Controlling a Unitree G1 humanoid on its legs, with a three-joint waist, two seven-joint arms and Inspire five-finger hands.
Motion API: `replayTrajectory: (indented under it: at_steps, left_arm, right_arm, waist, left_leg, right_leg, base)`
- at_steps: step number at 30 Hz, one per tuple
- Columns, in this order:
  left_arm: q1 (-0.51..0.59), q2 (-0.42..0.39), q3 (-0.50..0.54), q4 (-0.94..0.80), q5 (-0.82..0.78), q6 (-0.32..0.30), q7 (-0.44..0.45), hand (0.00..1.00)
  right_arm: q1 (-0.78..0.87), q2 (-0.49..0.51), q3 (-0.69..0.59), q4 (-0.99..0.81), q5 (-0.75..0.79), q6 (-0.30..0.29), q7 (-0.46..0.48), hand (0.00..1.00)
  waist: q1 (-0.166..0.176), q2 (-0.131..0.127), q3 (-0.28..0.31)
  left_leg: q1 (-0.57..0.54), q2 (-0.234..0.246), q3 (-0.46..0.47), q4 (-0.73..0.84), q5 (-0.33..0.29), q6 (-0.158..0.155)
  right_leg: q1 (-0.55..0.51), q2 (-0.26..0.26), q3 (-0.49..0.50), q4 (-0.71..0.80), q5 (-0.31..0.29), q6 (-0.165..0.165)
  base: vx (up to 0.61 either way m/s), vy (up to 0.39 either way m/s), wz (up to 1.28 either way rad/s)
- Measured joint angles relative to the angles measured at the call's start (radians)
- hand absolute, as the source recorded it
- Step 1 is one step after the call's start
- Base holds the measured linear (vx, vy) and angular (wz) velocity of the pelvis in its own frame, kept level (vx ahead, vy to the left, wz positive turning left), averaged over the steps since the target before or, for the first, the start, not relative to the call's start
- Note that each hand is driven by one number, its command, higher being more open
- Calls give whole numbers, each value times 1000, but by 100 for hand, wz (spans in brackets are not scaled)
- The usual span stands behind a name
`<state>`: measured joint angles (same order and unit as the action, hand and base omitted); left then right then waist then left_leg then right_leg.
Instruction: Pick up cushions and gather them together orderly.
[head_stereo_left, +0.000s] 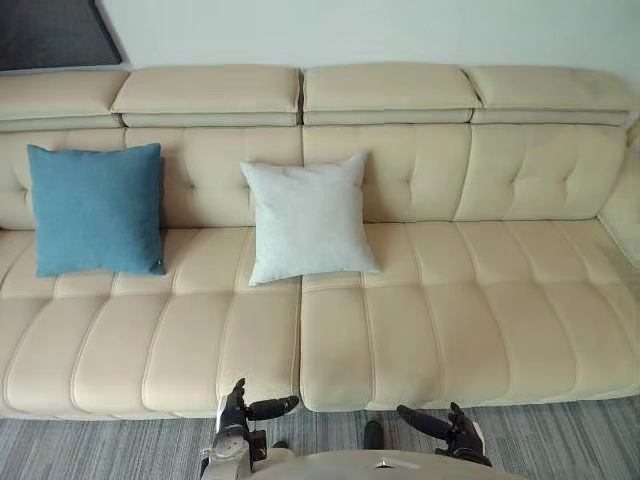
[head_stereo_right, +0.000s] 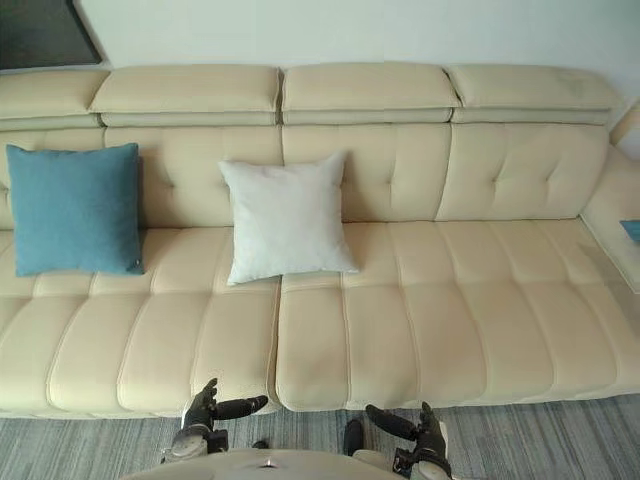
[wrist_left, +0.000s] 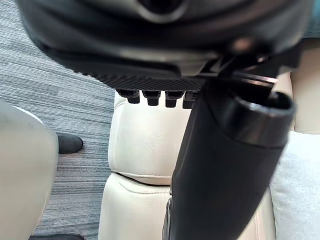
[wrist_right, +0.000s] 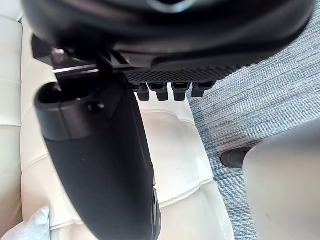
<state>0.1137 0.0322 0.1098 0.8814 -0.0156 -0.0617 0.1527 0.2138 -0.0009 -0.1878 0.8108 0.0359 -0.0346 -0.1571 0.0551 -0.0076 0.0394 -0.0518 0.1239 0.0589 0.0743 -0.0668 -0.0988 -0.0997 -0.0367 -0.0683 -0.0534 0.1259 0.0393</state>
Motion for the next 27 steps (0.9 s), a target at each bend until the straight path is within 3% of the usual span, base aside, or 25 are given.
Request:
replayTrajectory:
  at_steps: [7, 10, 12, 13, 14, 15, 17, 18, 20, 22, 24, 27]
  left_arm:
    - [-11, -3, 15, 37, 48, 6, -6, 100]
    - [-41, 5, 17, 37, 48, 6, -6, 100]
    - [-55, 3, 29, 40, 48, 8, -3, 100]
    - [-55, 13, 30, 36, 48, 8, 0, 100]
    - [-53, 20, 34, 33, 48, 8, 2, 100]
    - [-60, 31, 40, 23, 48, 8, 5, 100]
    - [-63, 3, 58, 17, 47, 8, 3, 100]
    - [-64, -22, 53, 5, 47, 2, 2, 100]
    - [-96, -16, 41, 5, 46, 6, 4, 100]
    - [-105, -31, 11, 5, 47, 5, 3, 100]
    - [-96, -46, -22, 5, 47, 5, 0, 100]
    - [-97, -49, -28, 4, 48, 6, -6, 100]
  right_arm:
    - [-17, 5, -27, 39, -4, 14, -1, 100]
    - [-53, 17, -27, 60, -3, 13, -3, 100]
    - [-83, 26, -28, 69, -1, 17, -4, 100]
    - [-78, 35, -28, 71, 1, 16, -5, 100]
    - [-78, 42, -28, 78, 2, 15, -6, 100]
    - [-88, 45, -29, 84, 2, 15, -5, 100]
    - [-123, 38, -34, 87, 1, 10, -10, 100]
    - [-160, 26, -45, 89, 1, 11, -23, 100]
    - [-186, 30, -43, 86, 1, 10, -28, 100]
    - [-203, 12, -23, 71, 2, 8, -40, 100]
    - [-184, 13, -9, 67, 3, 8, -49, 100]
    - [-160, 13, 15, 69, 4, 12, -53, 100]
  waist:
    - [-2, -10, -2]
    - [1, -30, 10]
    - [11, -36, 16]
    - [11, -55, 11]
    - [11, -74, -1]
    - [13, -99, -4]
    - [48, -87, -8]
    - [71, -82, 11]
    - [74, -92, 32]
    - [75, -27, 57]
    - [75, -2, 61]
    - [62, -1, 67]
  left_leg:
    - [3, 9, 38, 52, -36, 3]
    - [-56, 25, 54, 124, -48, 9]
    - [-77, 42, 68, 142, -44, 10]
    - [-81, 34, 66, 167, -43, 10]
    - [-97, 28, 67, 195, -44, 10]
    - [-130, 21, 71, 243, -45, 9]
    - [-173, 2, 85, 217, -34, 20]
    - [-165, 1, 131, 156, 28, 41]
    - [-209, -1, 133, 202, 30, 42]
    - [-231, 40, 118, 218, 37, 24]
    - [-229, 55, 97, 202, 66, 12]
    - [-243, 57, 74, 172, 103, 4]
  right_leg:
    - [-33, 0, 40, 87, -37, 9]
    - [-95, 2, 46, 165, -51, 40]
    - [-202, -26, -2, 529, -217, 3]
    - [-201, -82, -28, 736, -286, 50]
    - [-192, -113, -32, 792, -304, 73]
    - [-212, -116, -49, 788, -299, 87]
    - [-197, -95, -61, 661, -296, 97]
    - [-154, -93, -64, 671, -360, 73]
    - [-87, -86, -84, 538, -412, 18]
    - [-35, -27, -105, 408, -371, -20]
    - [-16, -6, -127, 376, -346, -31]
    - [-33, -6, -168, 381, -330, -45]
  base:
    - [-14, 47, -17]
    - [-75, 2, -9]
    - [-65, -67, -4]
    - [16, -146, 23]
    - [28, -154, 25]
    - [-52, -124, 3]
    - [-154, 41, -34]
    - [-168, 69, -38]
    - [-221, -92, -16]
    - [-290, -93, -2]
    - [-214, -45, 21]
    - [-184, -16, 34]
